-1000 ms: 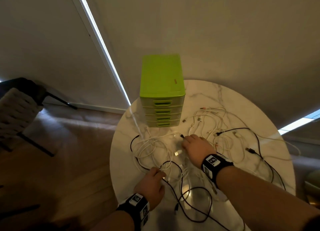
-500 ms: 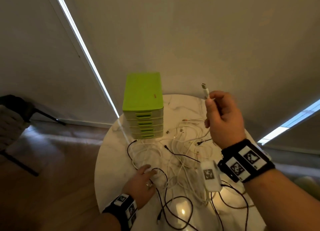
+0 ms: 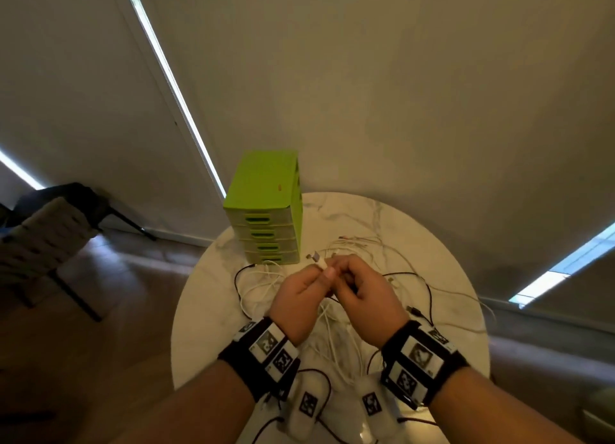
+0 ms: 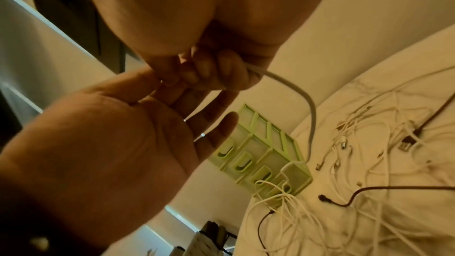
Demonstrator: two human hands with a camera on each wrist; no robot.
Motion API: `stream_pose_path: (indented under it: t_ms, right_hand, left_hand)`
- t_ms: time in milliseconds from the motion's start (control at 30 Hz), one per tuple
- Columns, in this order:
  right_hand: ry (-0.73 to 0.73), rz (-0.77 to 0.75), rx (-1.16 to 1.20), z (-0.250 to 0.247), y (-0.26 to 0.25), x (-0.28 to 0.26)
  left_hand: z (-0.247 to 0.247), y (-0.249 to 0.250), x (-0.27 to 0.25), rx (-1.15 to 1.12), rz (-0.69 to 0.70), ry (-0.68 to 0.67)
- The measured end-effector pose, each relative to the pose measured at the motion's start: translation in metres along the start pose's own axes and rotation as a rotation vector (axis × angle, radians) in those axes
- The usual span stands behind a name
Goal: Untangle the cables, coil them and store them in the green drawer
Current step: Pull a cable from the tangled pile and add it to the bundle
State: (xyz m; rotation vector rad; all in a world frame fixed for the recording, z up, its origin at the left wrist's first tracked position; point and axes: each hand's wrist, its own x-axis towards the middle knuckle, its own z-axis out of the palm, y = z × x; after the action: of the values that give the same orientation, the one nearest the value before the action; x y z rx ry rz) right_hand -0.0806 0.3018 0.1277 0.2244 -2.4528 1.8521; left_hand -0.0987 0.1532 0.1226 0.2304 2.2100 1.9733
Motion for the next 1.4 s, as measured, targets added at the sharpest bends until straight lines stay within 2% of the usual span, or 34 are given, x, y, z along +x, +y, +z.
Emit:
stream_pose_path:
  t_ms: [100, 167, 233, 333, 467, 533, 600, 667, 733, 800, 867, 933, 967, 1033, 1133, 1267, 1400]
  right_hand:
    - [-0.120, -0.081, -0.135, -0.013, 0.006, -0.013]
    - [-0.215, -0.070, -0.230, -0.015, 0.015, -0.025]
    - [-0.259, -0.033, -0.271, -0.015, 0.028, -0.035]
    - [-0.288, 0.057, -0.319, -0.013, 0.055, -0.048]
    - [-0.368, 0.227, -0.431, -0.012, 0.092, -0.053]
    - [-0.344, 0.260, -0.446, -0.015, 0.091, -0.047]
    - [-0.254, 0.227, -0.420, -0.019, 0.071, -0.032]
    - [-0.150, 0.143, -0.362, -0.020, 0.038, -0.012]
    - [-0.059, 0.021, -0.313, -0.019, 0.000, 0.008]
    - [0.027, -0.121, -0.247, -0.015, -0.036, 0.025]
    - [0.096, -0.239, -0.212, -0.012, -0.067, 0.038]
    - [0.147, -0.288, -0.209, -0.008, -0.081, 0.046]
    - [0.173, -0.293, -0.213, -0.008, -0.083, 0.048]
    - [0.198, -0.289, -0.230, -0.007, -0.077, 0.047]
    - [0.124, -0.202, -0.295, -0.002, -0.046, 0.037]
    - [-0.058, 0.043, -0.405, 0.012, 0.007, 0.020]
    - [-0.151, 0.201, -0.371, 0.023, 0.016, 0.026]
  left_hand:
    - [0.010, 0.020, -0.006, -0.152, 0.006, 0.036]
    - [0.010, 0.040, -0.001, -0.261, -0.010, 0.141]
    - [0.003, 0.058, 0.008, -0.465, -0.044, 0.246]
    - [-0.020, 0.076, 0.021, -0.784, -0.027, 0.312]
    - [-0.057, 0.087, 0.033, -0.987, 0.044, 0.337]
    - [-0.074, 0.086, 0.038, -0.966, 0.091, 0.360]
    - [-0.086, 0.083, 0.043, -0.884, 0.109, 0.391]
    - [-0.094, 0.079, 0.046, -0.748, 0.110, 0.410]
    - [-0.094, 0.077, 0.047, -0.568, 0.110, 0.373]
    - [-0.085, 0.080, 0.043, -0.339, 0.117, 0.254]
    - [-0.070, 0.086, 0.036, -0.098, 0.163, 0.079]
    - [-0.059, 0.090, 0.033, 0.050, 0.246, -0.052]
    - [-0.057, 0.092, 0.033, 0.096, 0.271, -0.058]
    - [-0.060, 0.093, 0.034, 0.162, 0.277, 0.000]
    - [-0.069, 0.091, 0.034, 0.209, 0.300, 0.106]
    - [-0.079, 0.098, 0.037, -0.019, 0.281, 0.275]
    - [-0.081, 0.099, 0.035, -0.129, 0.306, 0.285]
